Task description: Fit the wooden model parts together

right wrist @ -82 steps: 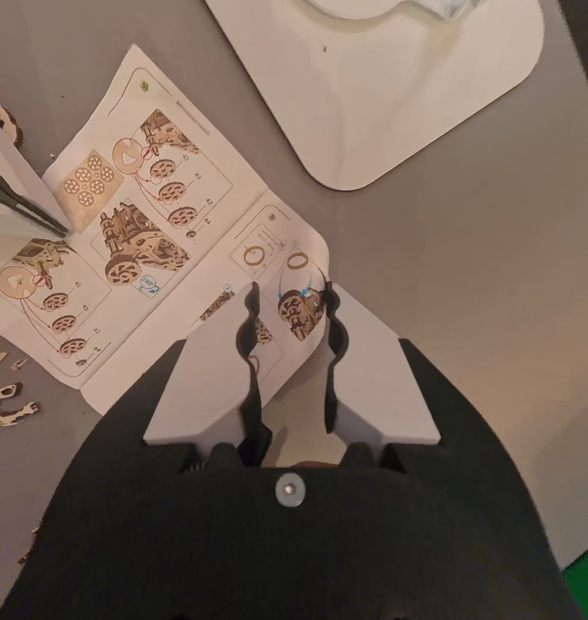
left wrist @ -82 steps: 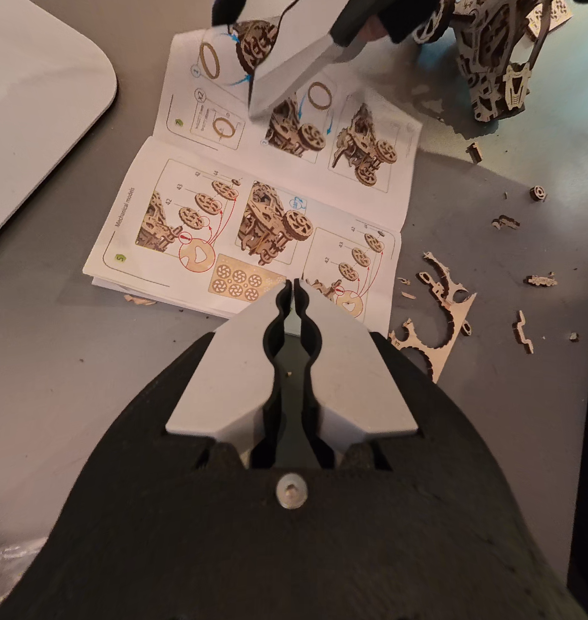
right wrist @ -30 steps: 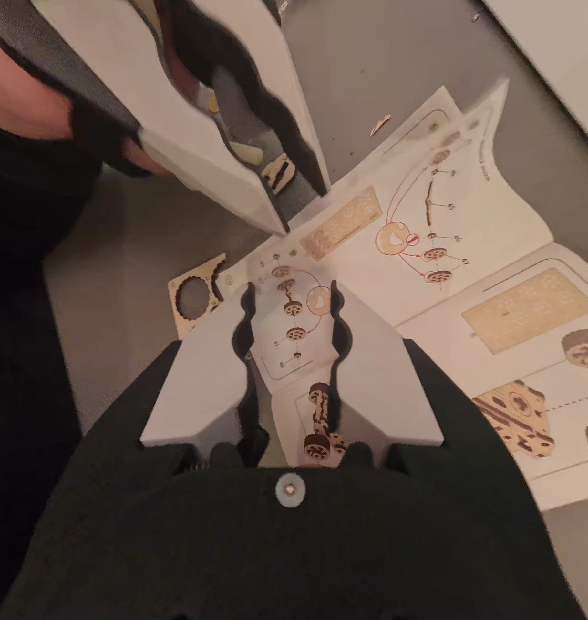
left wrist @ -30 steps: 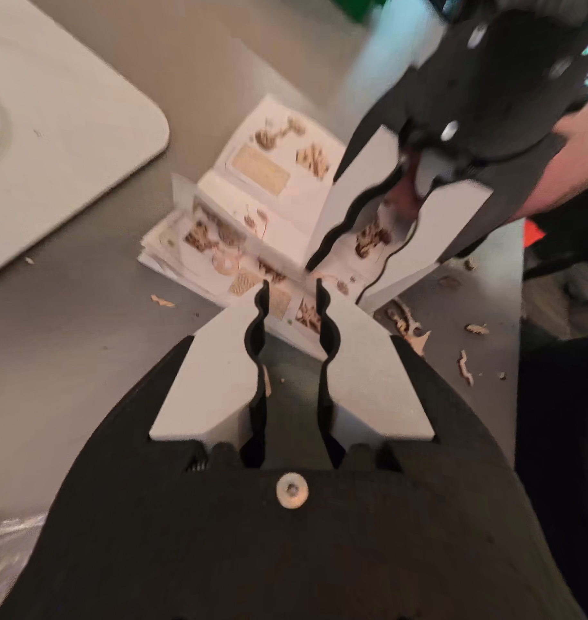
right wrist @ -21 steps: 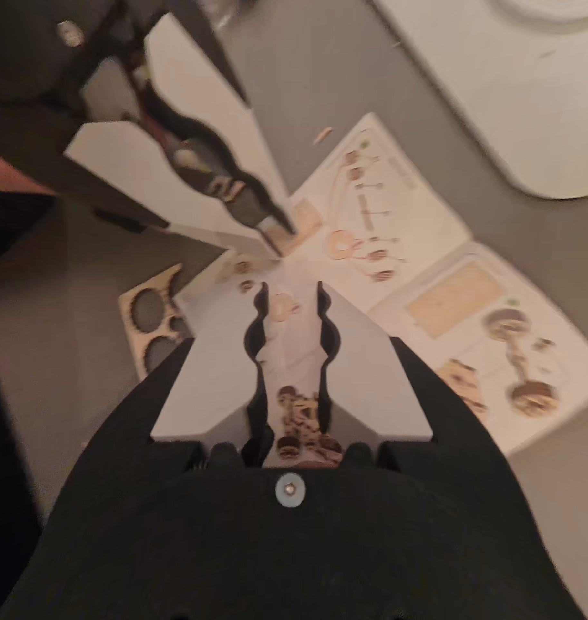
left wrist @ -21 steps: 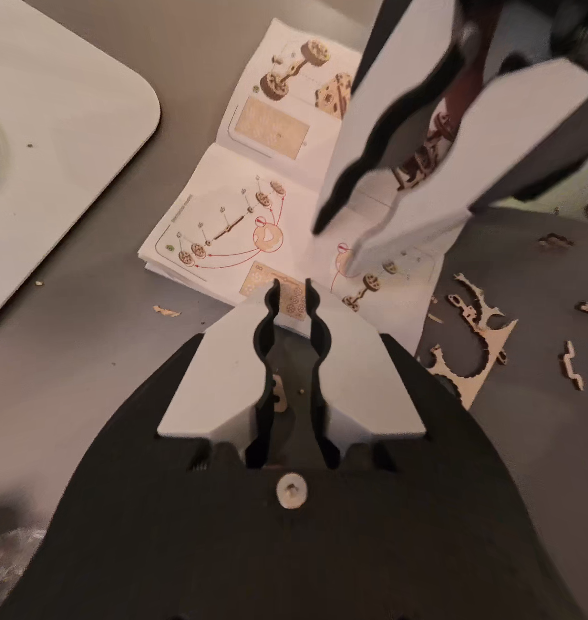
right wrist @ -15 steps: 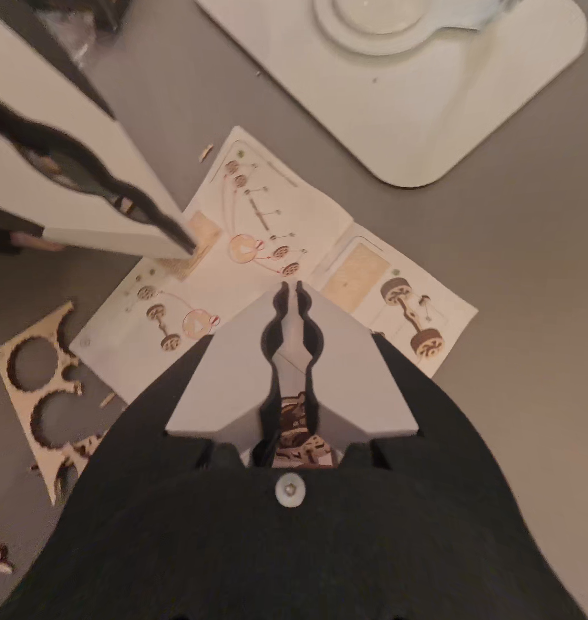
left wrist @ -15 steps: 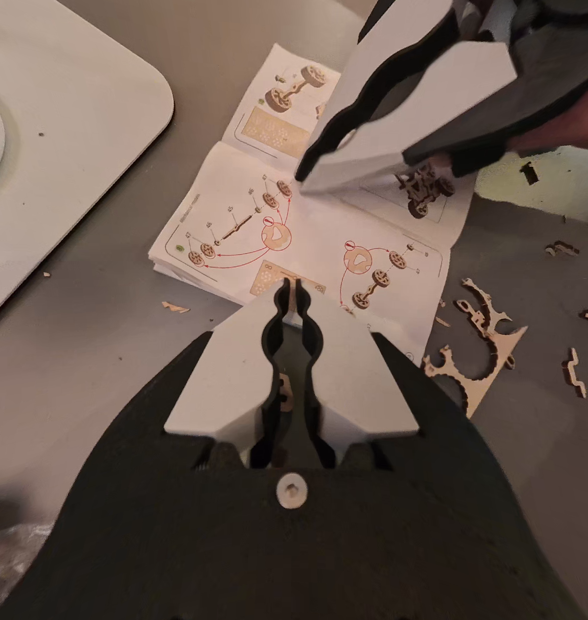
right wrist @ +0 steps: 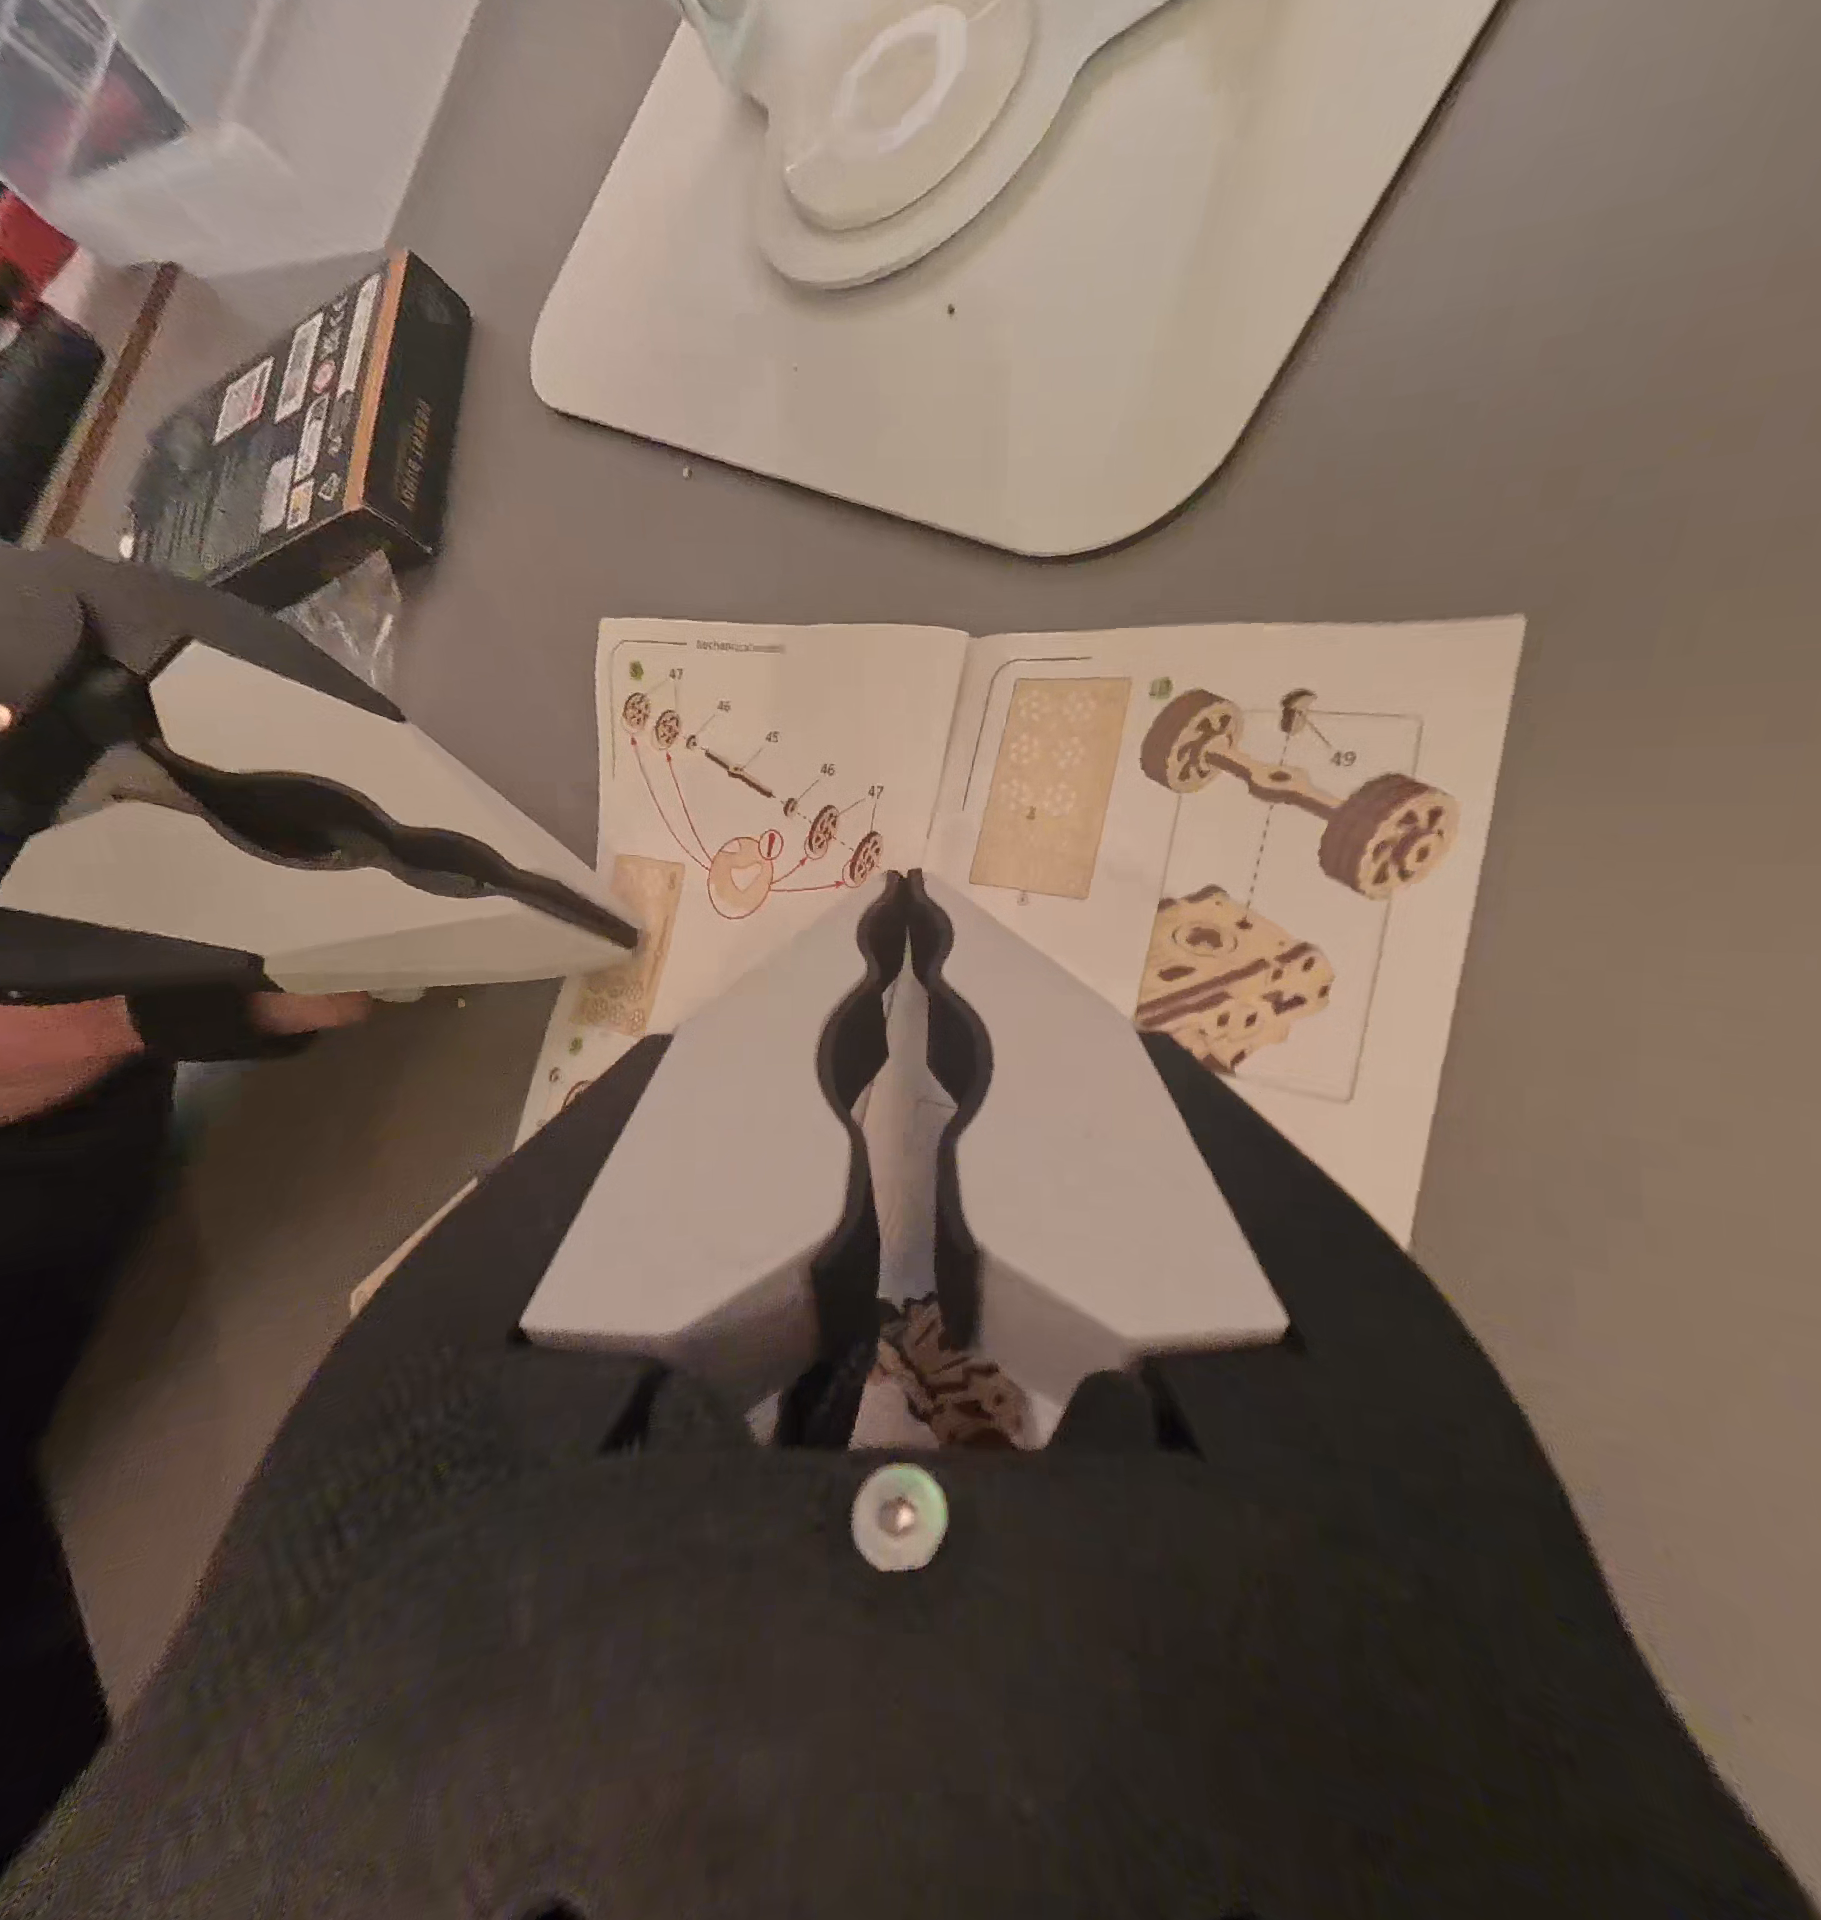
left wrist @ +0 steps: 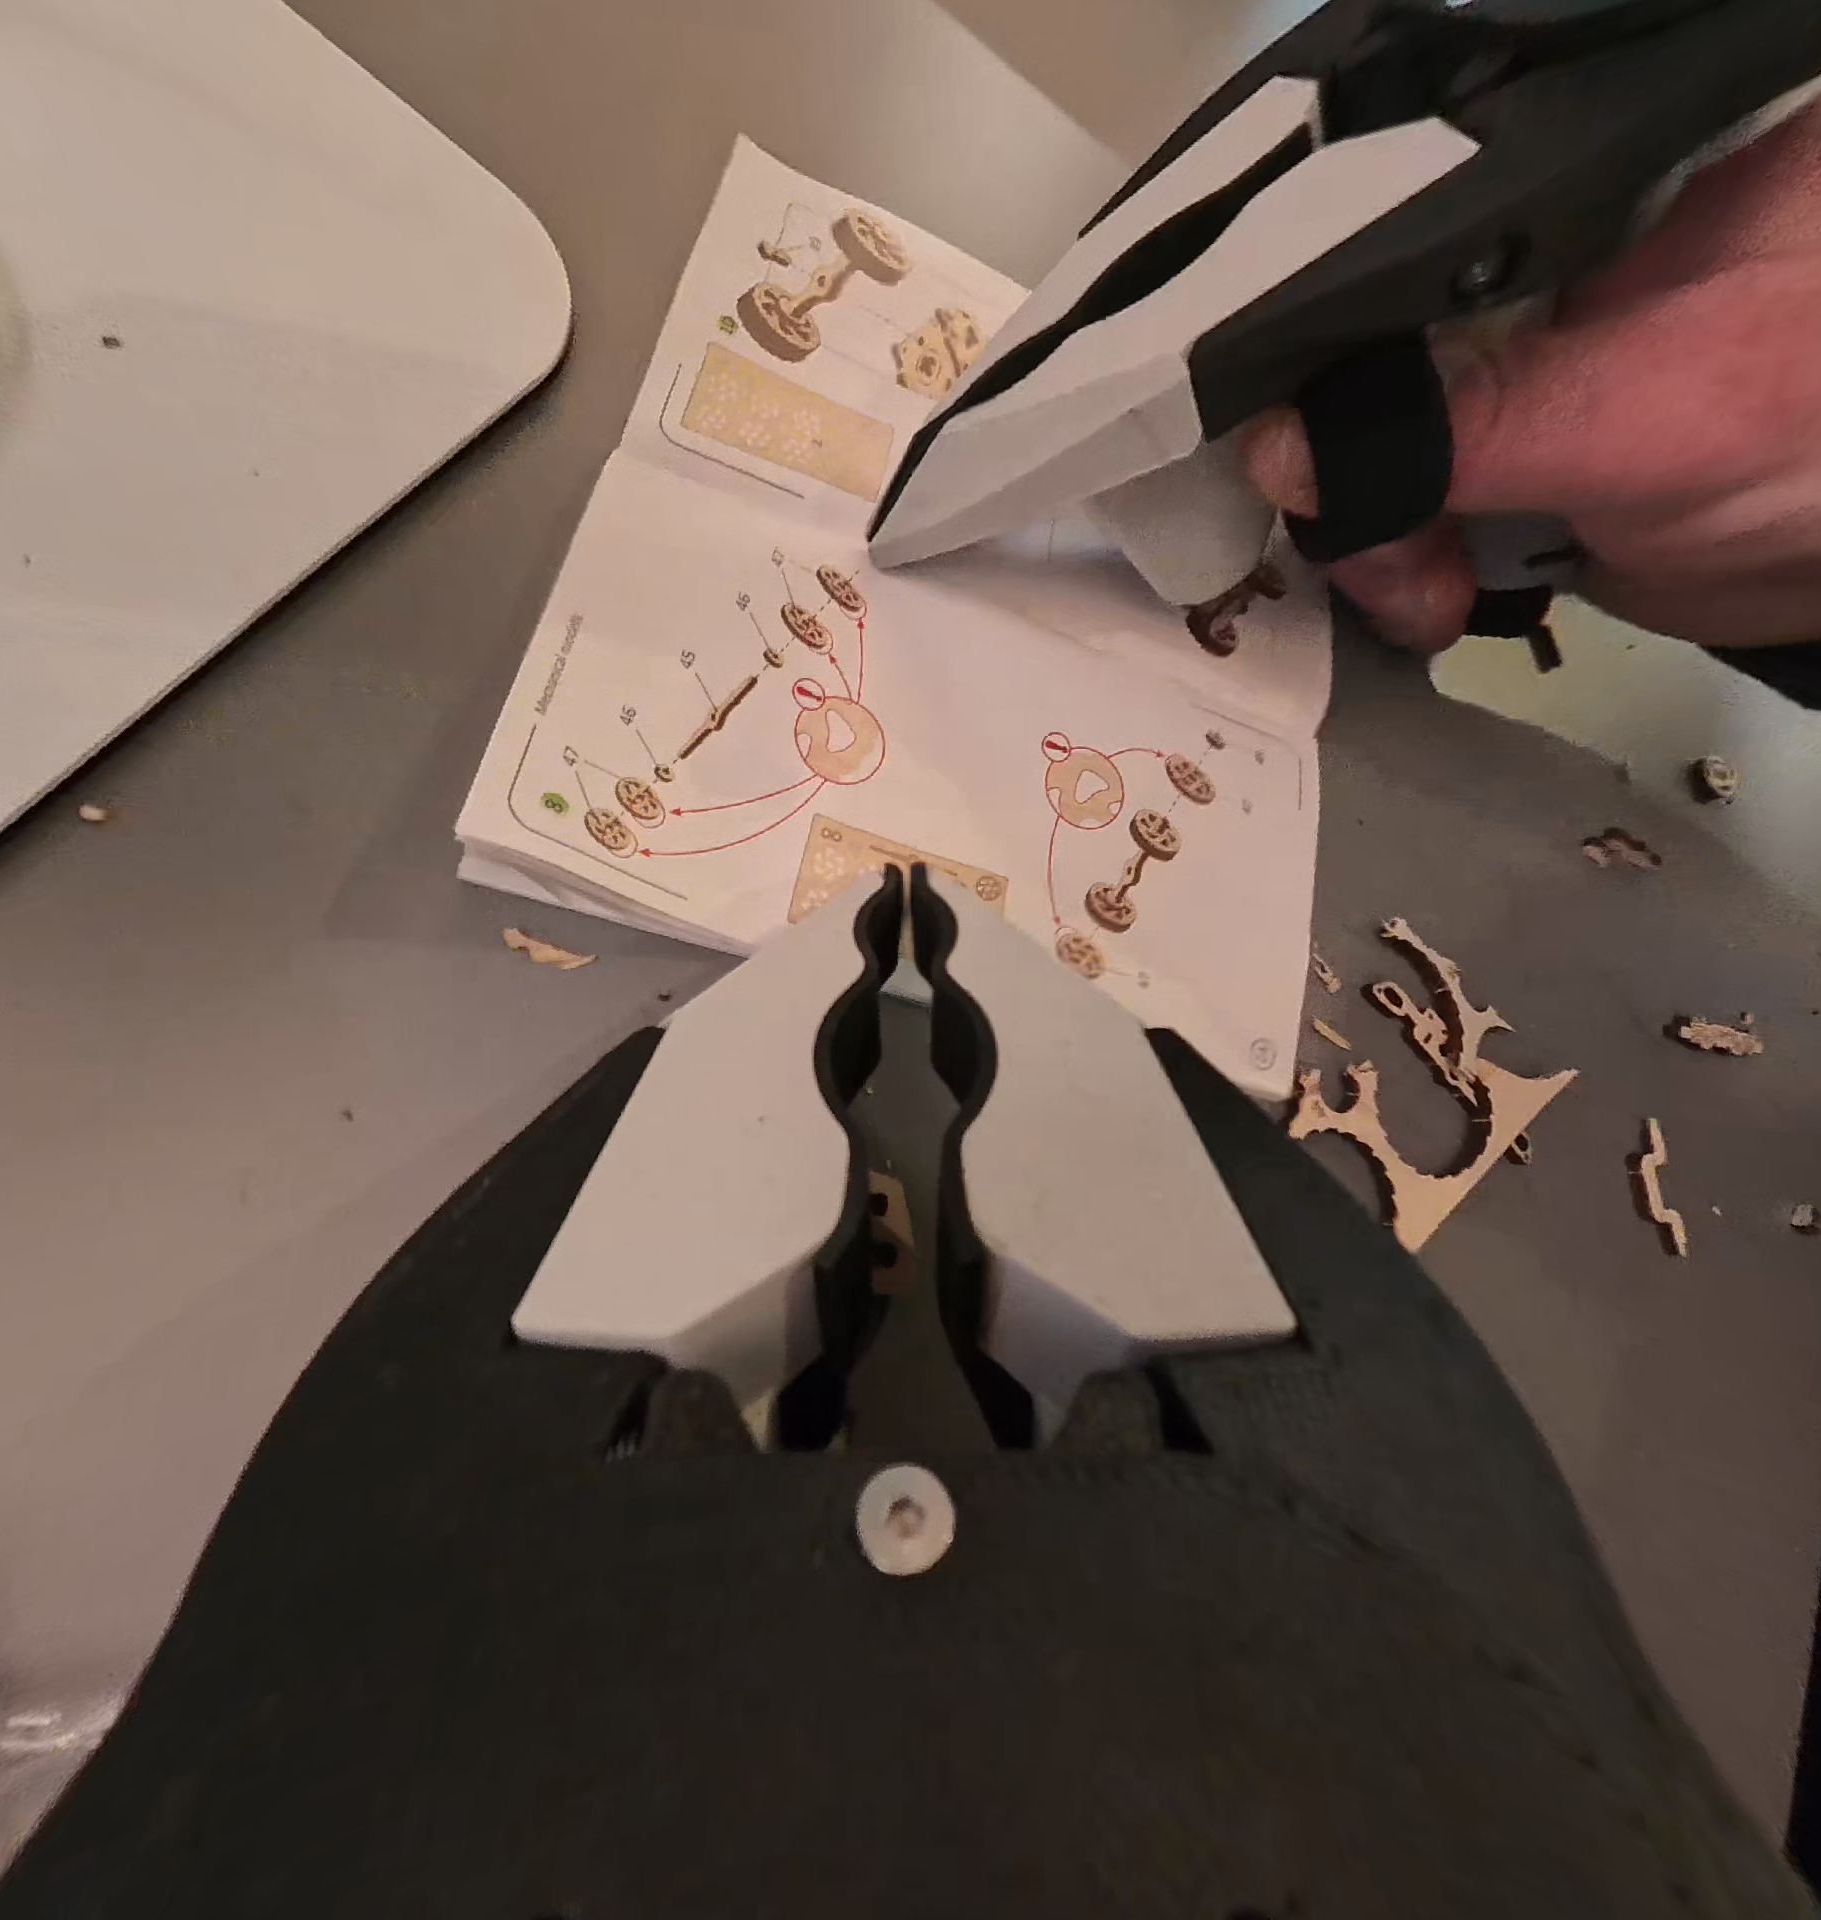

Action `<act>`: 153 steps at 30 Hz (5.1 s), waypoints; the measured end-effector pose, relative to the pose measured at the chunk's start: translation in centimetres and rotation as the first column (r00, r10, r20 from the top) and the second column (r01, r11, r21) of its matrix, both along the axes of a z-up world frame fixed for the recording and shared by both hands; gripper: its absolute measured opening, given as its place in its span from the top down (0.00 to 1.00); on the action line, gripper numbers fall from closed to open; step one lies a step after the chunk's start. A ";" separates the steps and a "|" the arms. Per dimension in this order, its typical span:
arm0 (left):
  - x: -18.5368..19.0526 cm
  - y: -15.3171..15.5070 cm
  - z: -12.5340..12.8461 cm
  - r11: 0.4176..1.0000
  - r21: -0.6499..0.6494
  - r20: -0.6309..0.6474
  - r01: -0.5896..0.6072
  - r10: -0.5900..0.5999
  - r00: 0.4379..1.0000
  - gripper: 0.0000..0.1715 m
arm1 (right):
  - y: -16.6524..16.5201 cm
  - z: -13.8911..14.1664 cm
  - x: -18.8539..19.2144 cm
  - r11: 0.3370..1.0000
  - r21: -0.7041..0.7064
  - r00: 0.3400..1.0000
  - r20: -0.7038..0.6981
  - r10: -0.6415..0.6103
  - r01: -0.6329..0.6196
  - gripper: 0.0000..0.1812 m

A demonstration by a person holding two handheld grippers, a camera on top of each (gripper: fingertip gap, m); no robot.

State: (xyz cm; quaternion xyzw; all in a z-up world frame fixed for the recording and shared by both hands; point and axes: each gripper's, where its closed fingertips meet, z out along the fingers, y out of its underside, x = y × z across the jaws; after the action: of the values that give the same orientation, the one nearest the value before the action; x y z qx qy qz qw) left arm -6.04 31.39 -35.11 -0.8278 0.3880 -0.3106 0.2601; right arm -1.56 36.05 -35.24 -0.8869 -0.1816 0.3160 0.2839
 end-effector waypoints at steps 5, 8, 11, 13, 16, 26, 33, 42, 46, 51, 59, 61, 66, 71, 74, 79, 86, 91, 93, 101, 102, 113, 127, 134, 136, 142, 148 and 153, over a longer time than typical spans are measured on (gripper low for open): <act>-0.5 0.4 0.9 0.999 0.043 -0.006 -0.029 0.029 1.000 0.89 | -1.1 2.7 0.6 0.992 0.118 0.998 0.058 0.027 -0.034 0.97; -0.5 0.8 2.0 0.994 0.096 -0.009 -0.043 0.044 0.999 0.86 | -3.6 6.2 1.0 0.972 0.210 0.990 0.118 0.083 -0.107 0.92; -0.3 0.8 3.5 0.989 0.139 0.002 -0.055 0.055 0.998 0.85 | -7.1 10.8 2.7 0.935 0.308 0.980 0.145 0.138 -0.177 0.81; 0.1 0.3 4.6 0.986 0.158 0.012 -0.051 0.050 0.999 0.84 | -9.9 13.9 5.1 0.909 0.361 0.973 0.168 0.156 -0.208 0.68; 1.0 -0.5 6.2 0.978 0.204 0.024 -0.048 0.044 0.999 0.84 | -11.7 15.6 13.7 0.911 0.409 0.976 0.213 -0.043 -0.049 0.62; 5.4 -4.4 11.0 0.957 0.288 0.058 0.027 -0.046 0.997 0.84 | -16.0 1.7 35.3 0.882 0.041 0.777 0.456 -0.435 0.470 0.25; 6.6 -6.5 11.9 0.952 0.306 0.088 0.017 -0.046 0.995 0.85 | -15.7 -0.7 34.8 0.897 0.018 0.761 0.521 -0.386 0.442 0.44; 10.8 -9.7 11.3 0.964 0.244 0.152 0.109 -0.149 0.977 0.85 | -15.6 -0.2 34.5 0.915 0.084 0.809 0.440 -0.389 0.395 0.45; 13.2 -10.8 11.5 0.972 0.202 0.232 0.122 -0.168 0.958 0.83 | -15.3 3.7 33.8 0.900 0.251 0.869 0.265 -0.417 0.356 1.00; 15.1 -11.9 10.4 0.977 0.149 0.245 0.155 -0.188 0.951 0.81 | -16.4 2.7 34.1 0.919 0.186 0.875 0.289 -0.389 0.347 0.86; 17.3 -17.0 7.4 0.941 0.123 0.126 0.315 -0.329 0.936 0.78 | -21.2 3.1 25.3 0.985 0.133 0.967 0.244 0.075 -0.109 0.51; 17.6 -17.7 6.4 0.934 0.110 0.084 0.340 -0.350 0.933 0.77 | -22.2 2.2 23.6 0.974 0.124 0.944 0.296 0.146 -0.189 0.46; 18.1 -18.1 4.9 0.933 0.103 0.056 0.346 -0.352 0.934 0.76 | -21.7 0.1 20.7 0.950 0.134 0.900 0.381 0.213 -0.282 0.61; 17.9 -17.9 3.6 0.947 0.085 0.034 0.309 -0.313 0.949 0.76 | -21.4 0.5 20.9 0.955 0.172 0.942 0.276 0.190 -0.242 0.95; 18.1 -17.7 3.3 0.955 0.057 0.050 0.291 -0.294 0.954 0.75 | -22.2 0.2 20.5 0.929 0.224 0.928 0.299 0.222 -0.294 0.96; 18.9 -17.9 2.2 0.950 0.031 0.004 0.310 -0.311 0.951 0.73 | -22.3 0.7 20.6 0.907 0.295 0.925 0.324 0.200 -0.299 0.97; 20.3 -18.1 5.5 0.930 -0.190 0.326 0.316 -0.244 0.914 0.80 | -22.6 5.0 18.9 0.810 0.467 0.929 0.276 0.246 -0.354 0.97; 18.9 -18.7 8.0 0.904 -0.240 0.499 0.353 -0.197 0.844 1.00 | -22.0 7.6 15.8 0.770 0.507 0.922 0.207 0.327 -0.387 0.97; 17.3 -18.2 8.3 0.933 -0.198 0.471 0.299 -0.178 0.864 1.00 | -21.8 8.5 14.4 0.768 0.514 0.921 0.149 0.359 -0.383 0.94; 9.5 -15.8 10.7 0.993 -0.089 0.398 0.073 -0.032 0.917 1.00 | -20.3 11.6 7.2 0.779 0.484 0.885 -0.020 0.465 -0.398 0.86; 8.5 -15.6 11.0 0.995 -0.087 0.396 0.052 -0.014 0.918 1.00 | -20.1 11.7 6.2 0.777 0.476 0.878 -0.024 0.479 -0.411 0.86; -1.2 -14.8 9.5 0.971 -0.114 0.413 -0.212 0.241 0.878 1.00 | -17.5 8.7 -2.9 0.770 0.291 0.790 -0.069 0.609 -0.568 0.76; -5.5 -16.4 8.0 0.955 -0.187 0.413 -0.230 0.289 0.864 1.00 | -19.6 5.1 -8.8 0.477 0.207 0.518 0.249 0.819 -0.854 0.70; -7.9 -16.6 7.2 0.956 -0.210 0.316 -0.207 0.267 0.911 1.00 | -21.6 3.3 -11.4 0.346 0.128 0.368 0.231 0.901 -0.929 0.85; -8.4 -16.7 6.8 0.955 -0.223 0.325 -0.195 0.262 0.909 0.99 | -21.7 3.1 -11.7 0.329 0.131 0.351 0.223 0.909 -0.935 0.88; -8.6 -18.8 2.8 0.925 -0.360 0.300 -0.118 0.234 0.925 0.88 | -22.0 1.4 -12.0 0.305 0.067 0.313 0.221 0.924 -0.950 0.98; -9.4 -18.9 2.0 0.909 -0.408 0.261 -0.090 0.211 0.942 0.97 | -22.3 1.0 -12.5 0.300 0.014 0.297 0.179 0.938 -0.954 0.92; -10.1 -17.9 1.7 0.877 -0.475 0.265 -0.073 0.222 0.938 0.98 | -20.9 0.7 -13.0 0.285 0.010 0.276 0.276 0.921 -0.959 0.88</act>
State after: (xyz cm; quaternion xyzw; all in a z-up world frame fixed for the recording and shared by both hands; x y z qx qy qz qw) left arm -16.13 13.46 -33.42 -0.8336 0.1929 -0.4986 0.1388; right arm -14.54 15.15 -34.52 -0.6064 -0.7273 0.3066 0.0962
